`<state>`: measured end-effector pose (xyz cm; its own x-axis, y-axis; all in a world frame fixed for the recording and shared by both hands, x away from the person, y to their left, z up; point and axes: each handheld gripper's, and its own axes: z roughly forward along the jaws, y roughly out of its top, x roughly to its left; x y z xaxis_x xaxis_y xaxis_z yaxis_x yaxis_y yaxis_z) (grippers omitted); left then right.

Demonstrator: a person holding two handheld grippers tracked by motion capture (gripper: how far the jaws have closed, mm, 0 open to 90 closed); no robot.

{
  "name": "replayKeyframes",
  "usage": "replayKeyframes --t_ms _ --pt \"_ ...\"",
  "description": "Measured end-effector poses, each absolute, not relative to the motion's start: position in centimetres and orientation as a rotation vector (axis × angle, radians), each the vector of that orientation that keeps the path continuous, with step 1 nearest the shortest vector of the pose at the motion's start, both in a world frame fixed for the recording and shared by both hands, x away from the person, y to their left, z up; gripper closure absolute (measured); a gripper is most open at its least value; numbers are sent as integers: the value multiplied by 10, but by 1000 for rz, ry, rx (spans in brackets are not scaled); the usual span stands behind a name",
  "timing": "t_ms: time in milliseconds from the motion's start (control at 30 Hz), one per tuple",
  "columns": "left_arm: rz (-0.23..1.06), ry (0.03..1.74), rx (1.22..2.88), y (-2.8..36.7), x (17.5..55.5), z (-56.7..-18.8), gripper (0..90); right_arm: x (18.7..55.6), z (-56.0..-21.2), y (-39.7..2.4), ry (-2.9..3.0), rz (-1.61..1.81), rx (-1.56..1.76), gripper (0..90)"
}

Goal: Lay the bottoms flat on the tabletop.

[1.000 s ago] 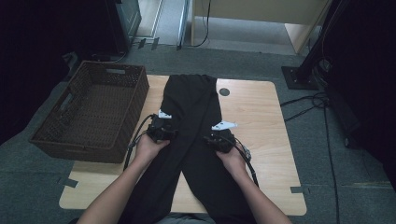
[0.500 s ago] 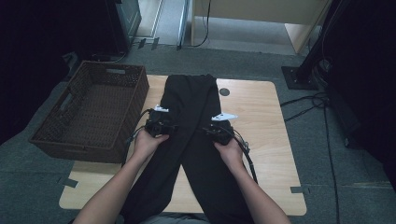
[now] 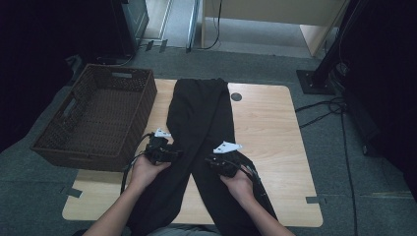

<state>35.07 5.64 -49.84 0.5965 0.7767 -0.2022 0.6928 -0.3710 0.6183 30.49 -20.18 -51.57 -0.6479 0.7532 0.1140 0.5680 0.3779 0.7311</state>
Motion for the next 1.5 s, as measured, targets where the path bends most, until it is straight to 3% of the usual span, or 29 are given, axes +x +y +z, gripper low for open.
replayKeyframes --t_ms 167,267,333,700,800,833,867,1000,1067,1500 --pt "167 1158 2130 57 350 -503 426 303 -517 -200 2384 1146 1181 701" --pt "168 1160 2140 59 349 -501 425 295 -520 -196 2360 1149 1142 798" --pt "149 1166 2134 62 347 -498 425 290 -520 -194 2374 1174 1156 817" --pt "114 1145 2134 69 339 -502 418 284 -521 -153 2431 1225 1106 807" --pt "93 1122 2147 66 338 -502 515 284 -522 -142 2442 1255 1098 789" --pt "92 1114 2148 65 338 -503 588 284 -522 -140 2444 1258 1096 780" --pt "86 1107 2150 64 338 -503 588 284 -522 -140 2444 1258 1096 780" --pt "82 1095 2160 61 338 -505 816 289 -520 -145 2466 1269 1135 742" --pt "54 1108 2156 61 339 -505 881 290 -518 -150 2469 1239 1130 720" --pt "61 996 2060 45 328 -477 892 311 -494 -205 2304 1239 1243 632"
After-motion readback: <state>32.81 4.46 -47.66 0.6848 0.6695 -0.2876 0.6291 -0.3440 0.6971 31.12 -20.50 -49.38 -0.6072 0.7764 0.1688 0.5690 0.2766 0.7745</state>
